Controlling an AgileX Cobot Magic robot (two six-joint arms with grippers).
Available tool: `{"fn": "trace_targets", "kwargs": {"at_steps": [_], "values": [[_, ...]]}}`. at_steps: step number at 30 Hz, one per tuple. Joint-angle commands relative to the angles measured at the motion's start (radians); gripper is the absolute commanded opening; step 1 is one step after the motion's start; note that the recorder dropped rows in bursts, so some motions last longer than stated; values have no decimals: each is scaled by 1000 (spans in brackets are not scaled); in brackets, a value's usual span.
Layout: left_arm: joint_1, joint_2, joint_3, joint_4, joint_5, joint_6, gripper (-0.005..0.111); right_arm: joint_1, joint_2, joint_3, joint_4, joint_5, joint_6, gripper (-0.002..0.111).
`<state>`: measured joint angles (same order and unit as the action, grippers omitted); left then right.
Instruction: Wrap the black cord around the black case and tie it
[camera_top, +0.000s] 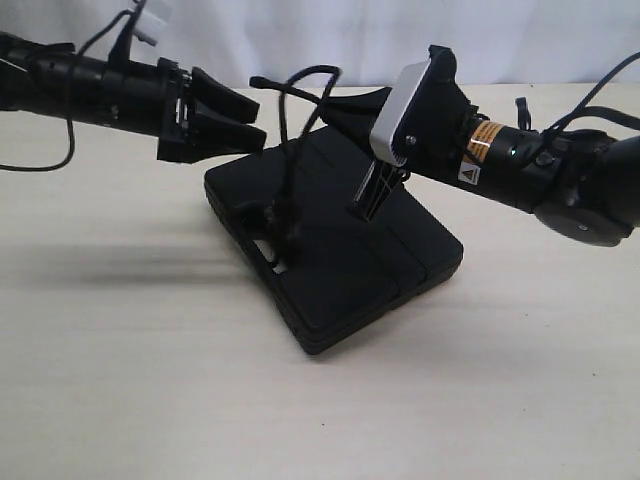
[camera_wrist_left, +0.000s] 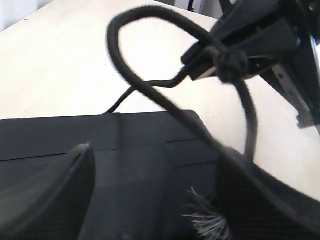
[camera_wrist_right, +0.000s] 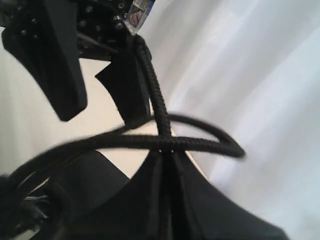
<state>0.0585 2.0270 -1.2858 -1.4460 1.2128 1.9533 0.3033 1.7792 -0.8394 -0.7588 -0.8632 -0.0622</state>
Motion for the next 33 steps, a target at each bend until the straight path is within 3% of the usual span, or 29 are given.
{"fn": "trace_targets", "kwargs": {"at_steps": [1, 8, 18, 26, 33], "values": [[15, -20, -7, -7, 8, -47, 64, 1, 3, 3, 7, -5, -3, 4], [1, -22, -7, -26, 8, -76, 64, 1, 3, 3, 9, -2, -3, 4], [1, -107, 5, -34, 8, -176, 39, 1, 3, 3, 11, 2, -3, 4], [-1, -160, 5, 21, 8, -285, 39, 1, 3, 3, 38, 9, -3, 4], [-22, -155, 5, -30, 8, -297, 39, 1, 3, 3, 38, 9, -3, 4]]}}
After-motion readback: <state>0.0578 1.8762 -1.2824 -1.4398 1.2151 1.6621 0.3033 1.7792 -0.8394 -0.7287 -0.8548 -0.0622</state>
